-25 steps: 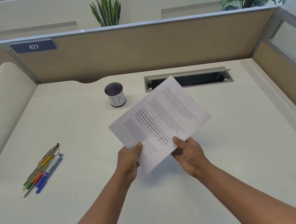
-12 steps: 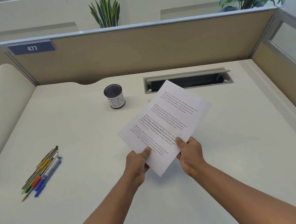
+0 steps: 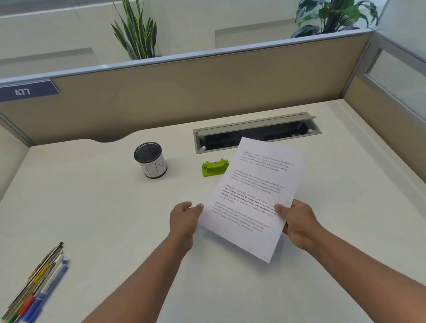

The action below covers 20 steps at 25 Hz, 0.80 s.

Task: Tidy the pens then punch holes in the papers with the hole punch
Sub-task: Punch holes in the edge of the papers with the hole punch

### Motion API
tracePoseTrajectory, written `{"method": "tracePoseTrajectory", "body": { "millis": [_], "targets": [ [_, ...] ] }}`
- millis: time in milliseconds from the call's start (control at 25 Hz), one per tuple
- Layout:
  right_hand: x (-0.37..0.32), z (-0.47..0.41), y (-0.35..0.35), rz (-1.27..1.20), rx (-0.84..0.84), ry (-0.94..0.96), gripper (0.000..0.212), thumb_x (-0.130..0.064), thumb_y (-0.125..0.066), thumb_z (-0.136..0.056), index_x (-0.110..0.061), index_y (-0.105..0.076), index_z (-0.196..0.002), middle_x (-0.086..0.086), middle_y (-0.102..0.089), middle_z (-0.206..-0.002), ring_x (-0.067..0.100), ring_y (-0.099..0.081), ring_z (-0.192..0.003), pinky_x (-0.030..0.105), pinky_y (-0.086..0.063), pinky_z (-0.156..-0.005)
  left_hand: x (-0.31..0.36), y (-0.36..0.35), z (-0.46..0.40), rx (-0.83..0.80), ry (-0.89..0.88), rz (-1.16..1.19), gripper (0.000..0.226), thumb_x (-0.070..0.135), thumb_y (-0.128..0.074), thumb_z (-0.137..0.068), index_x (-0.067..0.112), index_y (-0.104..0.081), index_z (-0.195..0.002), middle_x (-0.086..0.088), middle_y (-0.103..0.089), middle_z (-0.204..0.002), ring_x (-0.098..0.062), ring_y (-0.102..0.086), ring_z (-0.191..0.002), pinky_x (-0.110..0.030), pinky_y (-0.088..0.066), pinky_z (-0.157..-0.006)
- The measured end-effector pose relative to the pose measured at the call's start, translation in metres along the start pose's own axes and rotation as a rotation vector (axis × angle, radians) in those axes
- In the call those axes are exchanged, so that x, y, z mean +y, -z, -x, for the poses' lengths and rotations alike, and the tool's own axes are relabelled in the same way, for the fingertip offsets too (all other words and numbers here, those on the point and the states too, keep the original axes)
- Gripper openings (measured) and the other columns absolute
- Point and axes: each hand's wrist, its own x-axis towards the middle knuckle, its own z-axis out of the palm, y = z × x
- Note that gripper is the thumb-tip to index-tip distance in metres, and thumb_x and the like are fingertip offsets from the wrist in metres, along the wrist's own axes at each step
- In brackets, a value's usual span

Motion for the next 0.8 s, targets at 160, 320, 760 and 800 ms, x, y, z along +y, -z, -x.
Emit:
{"method": "tracePoseTrajectory", "body": {
  "millis": [160,320,760,800],
  "targets": [
    [-0.015,-0.027,0.014,0.035,0.004,-0.045,0.020,0.001,-0.058,-0.098,-0.004,-0.066,-0.116,0.012,-0.074,-0.114,0.033,-0.071,-0.103,0.047,-0.059,-0.086,0.018,-0.028,-0.032,-0.032,0.019,-0.006,0.039,0.025,-0.073,-0.090,0.008,-0.062,-0.123,-0.008,-0.065,-0.123,-0.028,-0.063,-0.112,-0.034,-0.049,-0.085],
    [-0.027,-0.052,0.026,0.078,0.000,-0.096,0.023,0.002,-0.058,-0.098,-0.004,-0.066,-0.118,0.013,-0.075,-0.115,0.034,-0.072,-0.103,0.047,-0.059,-0.085,0.042,-0.059,-0.060,-0.094,0.168,0.124,0.018,0.027,-0.070,-0.093,0.016,-0.065,-0.106,-0.004,-0.068,-0.115,-0.020,-0.067,-0.100,-0.029,-0.050,-0.074],
    [-0.037,-0.091,0.037,0.110,-0.055,-0.162,0.025,0.003,-0.056,-0.097,-0.003,-0.067,-0.119,0.013,-0.076,-0.113,0.034,-0.073,-0.103,0.046,-0.058,-0.084,0.067,-0.111,-0.112,0.018,0.331,0.359,0.030,0.034,-0.072,-0.091,0.010,-0.068,-0.108,-0.007,-0.075,-0.102,-0.016,-0.069,-0.073,-0.024,-0.053,-0.055],
    [-0.037,-0.092,0.037,0.113,-0.063,-0.165,0.025,0.003,-0.056,-0.097,-0.004,-0.067,-0.119,0.013,-0.076,-0.113,0.034,-0.073,-0.103,0.045,-0.059,-0.082,0.067,-0.113,-0.113,0.032,0.339,0.368,0.029,0.032,-0.073,-0.091,0.009,-0.069,-0.109,-0.008,-0.075,-0.102,-0.016,-0.069,-0.072,-0.023,-0.053,-0.054]
  ]
}}
